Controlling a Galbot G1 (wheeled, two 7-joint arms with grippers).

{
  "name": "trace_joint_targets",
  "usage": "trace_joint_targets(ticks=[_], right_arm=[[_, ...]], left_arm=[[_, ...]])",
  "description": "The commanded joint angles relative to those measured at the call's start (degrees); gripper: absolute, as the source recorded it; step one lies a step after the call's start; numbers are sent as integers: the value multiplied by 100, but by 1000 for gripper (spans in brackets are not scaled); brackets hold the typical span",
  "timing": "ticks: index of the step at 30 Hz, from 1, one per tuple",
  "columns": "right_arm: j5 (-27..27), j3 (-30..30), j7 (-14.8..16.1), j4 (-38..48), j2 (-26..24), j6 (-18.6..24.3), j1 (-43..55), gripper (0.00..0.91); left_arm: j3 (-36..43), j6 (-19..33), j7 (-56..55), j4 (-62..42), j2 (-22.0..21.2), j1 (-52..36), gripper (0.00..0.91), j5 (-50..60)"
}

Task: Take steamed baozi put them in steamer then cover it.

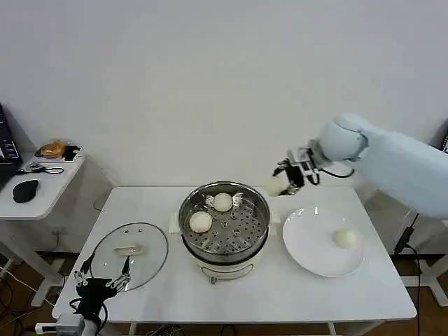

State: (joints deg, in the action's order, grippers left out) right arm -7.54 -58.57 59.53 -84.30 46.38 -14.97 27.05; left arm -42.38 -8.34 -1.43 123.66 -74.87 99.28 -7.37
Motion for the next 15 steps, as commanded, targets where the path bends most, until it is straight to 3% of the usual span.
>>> trace_joint_targets(ticks=[1,9,15], right_arm=[[-134,-556,9,-56,1161,274,448,645],[14,-933,170,-38,1634,631,112,645],[369,-1171,204,-91,1814,1154,138,645]], left_arm=[[-15,-4,-3,-13,-30,4,907,-5],[-128,26,20,-18,-55,52,907,-12],[-124,32,17,-46,-121,39,907,-10]])
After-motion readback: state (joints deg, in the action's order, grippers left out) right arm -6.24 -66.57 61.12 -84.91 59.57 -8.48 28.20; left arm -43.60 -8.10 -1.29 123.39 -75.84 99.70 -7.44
